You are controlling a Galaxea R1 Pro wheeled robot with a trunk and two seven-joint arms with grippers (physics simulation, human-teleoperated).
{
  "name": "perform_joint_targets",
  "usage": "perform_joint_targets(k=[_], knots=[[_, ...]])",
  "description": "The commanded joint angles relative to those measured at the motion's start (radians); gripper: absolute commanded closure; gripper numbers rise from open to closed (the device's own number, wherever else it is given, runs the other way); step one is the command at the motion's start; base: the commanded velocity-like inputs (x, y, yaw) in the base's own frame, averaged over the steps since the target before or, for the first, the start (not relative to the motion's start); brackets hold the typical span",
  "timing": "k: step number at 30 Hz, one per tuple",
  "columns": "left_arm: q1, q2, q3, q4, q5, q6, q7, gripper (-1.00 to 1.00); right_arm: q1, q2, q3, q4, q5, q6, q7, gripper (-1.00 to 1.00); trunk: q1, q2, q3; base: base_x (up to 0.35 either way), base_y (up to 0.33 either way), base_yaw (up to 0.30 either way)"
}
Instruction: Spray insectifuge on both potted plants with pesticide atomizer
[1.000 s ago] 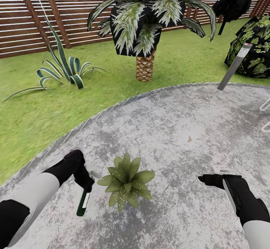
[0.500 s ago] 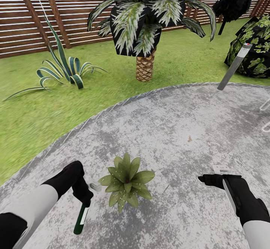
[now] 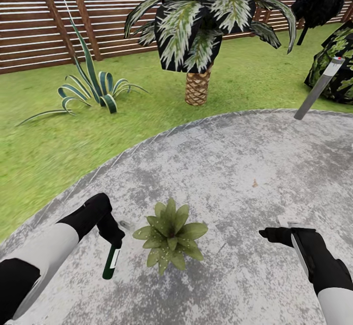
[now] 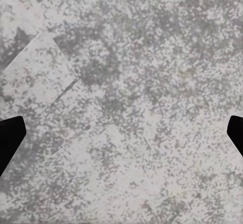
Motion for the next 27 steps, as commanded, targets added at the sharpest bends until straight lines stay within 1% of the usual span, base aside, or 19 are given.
perform_joint_targets(k=[1,6,10,12,15,24,27], knots=[[0.0,0.001,-0.003,-0.002,-0.008,0.007,-0.01,1.0,0.0,0.0,-0.002,-0.001,0.011,0.004,0.009,-1.0,0.0,0.0,-0.001,0.0,0.0,0.022],[0.006,-0.001,-0.001,-0.002,-0.008,0.006,-0.006,1.0,0.0,0.0,-0.002,-0.001,0.011,0.004,0.009,-1.0,0.0,0.0,-0.001,0.0,0.0,0.017],[0.007,-0.001,-0.007,-0.002,-0.008,0.005,-0.004,1.0,0.0,0.0,-0.002,-0.001,0.011,0.004,0.009,-1.0,0.0,0.0,-0.003,0.0,-0.022,0.161],[0.007,-0.002,-0.008,-0.002,-0.008,0.006,-0.003,1.0,0.0,0.0,-0.002,-0.001,0.011,0.004,0.009,-1.0,0.0,0.0,-0.003,0.0,-0.191,0.083],[0.019,-0.001,-0.007,-0.002,-0.008,0.005,-0.003,1.0,0.0,0.0,-0.002,-0.001,0.011,0.004,0.009,-1.0,0.0,0.0,-0.004,0.0,-0.11,0.017],[0.023,0.002,-0.003,-0.002,-0.008,0.005,-0.003,1.0,0.0,0.0,-0.002,-0.001,0.011,0.004,0.009,-1.0,0.0,0.0,-0.004,0.0,-0.006,0.006],[0.023,0.002,-0.005,-0.002,-0.008,0.005,-0.003,1.0,0.0,0.001,-0.002,-0.001,0.011,0.004,0.009,-1.0,0.0,0.0,-0.004,0.046,-0.179,0.185]])
